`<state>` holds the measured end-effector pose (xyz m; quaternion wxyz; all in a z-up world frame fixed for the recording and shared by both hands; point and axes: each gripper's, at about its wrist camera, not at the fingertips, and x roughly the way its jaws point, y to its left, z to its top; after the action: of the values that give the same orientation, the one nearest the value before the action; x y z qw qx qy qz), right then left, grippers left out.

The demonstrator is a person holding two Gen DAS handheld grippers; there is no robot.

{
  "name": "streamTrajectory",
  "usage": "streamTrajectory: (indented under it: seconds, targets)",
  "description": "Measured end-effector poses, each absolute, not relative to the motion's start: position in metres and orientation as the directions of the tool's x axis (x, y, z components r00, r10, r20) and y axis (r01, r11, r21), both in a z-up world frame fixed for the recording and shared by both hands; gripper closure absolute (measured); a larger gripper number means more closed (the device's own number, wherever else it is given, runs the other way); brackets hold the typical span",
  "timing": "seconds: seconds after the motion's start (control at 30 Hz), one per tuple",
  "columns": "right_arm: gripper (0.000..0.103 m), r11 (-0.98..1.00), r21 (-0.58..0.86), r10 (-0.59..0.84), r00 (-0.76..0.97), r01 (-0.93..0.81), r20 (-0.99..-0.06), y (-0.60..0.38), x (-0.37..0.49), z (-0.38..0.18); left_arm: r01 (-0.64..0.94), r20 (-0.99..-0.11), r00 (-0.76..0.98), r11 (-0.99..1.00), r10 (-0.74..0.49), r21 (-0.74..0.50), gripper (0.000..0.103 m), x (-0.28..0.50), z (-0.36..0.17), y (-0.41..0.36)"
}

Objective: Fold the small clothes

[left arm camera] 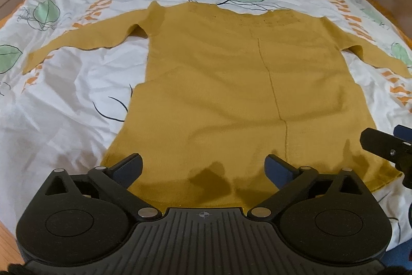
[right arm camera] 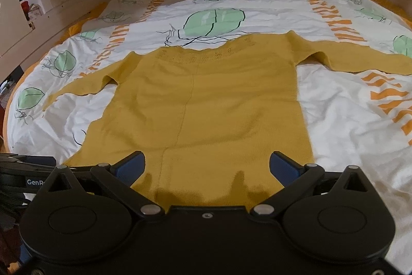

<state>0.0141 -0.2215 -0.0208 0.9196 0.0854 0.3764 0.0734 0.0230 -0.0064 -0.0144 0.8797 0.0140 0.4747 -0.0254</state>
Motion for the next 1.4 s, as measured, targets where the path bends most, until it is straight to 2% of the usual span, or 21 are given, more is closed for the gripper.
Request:
streamTrajectory:
  seconds: [0.47,0.7,0.87,1.03,1.2,1.4]
  targets:
    - [0.0,0.974,0.21,0.205,0.7,-0.08,-0.684,-0.216,0.034,-0.031,-0.02,-0.841,0.539,0.998,-0.043,-0.064,0.001,0.059,-0.026,0.028]
    - [0.0,0.972,0.216,0.222,0.695,-0.098,-0.684,-0.209,0.054,-0.035,-0.076,-0.805,0.593,0.997,0.037,-0.01,0.001,0.089,-0.023,0.058]
    - [0.0,0.97,0.218,0.233,0.694,-0.111,-0.681,-0.202,0.069,-0.038,-0.088,-0.772,0.635,0.996,0.033,-0.029,0.001,0.111,-0.023,0.083]
    - [0.0,0.962,0.252,0.256,0.684,-0.109,-0.683,-0.199,0.087,-0.043,-0.109,-0.74,0.672,0.993,0.033,-0.055,0.001,0.138,-0.022,0.114]
    - [0.0,0.946,0.31,0.292,0.673,-0.097,-0.679,-0.2,0.109,-0.053,-0.117,-0.702,0.711,0.981,-0.026,-0.154,0.001,0.167,-0.02,0.154]
    - [0.0,0.925,0.375,0.318,0.679,-0.068,-0.662,-0.204,0.136,-0.068,-0.195,-0.683,0.729,0.969,0.042,-0.149,0.001,0.201,-0.014,0.206]
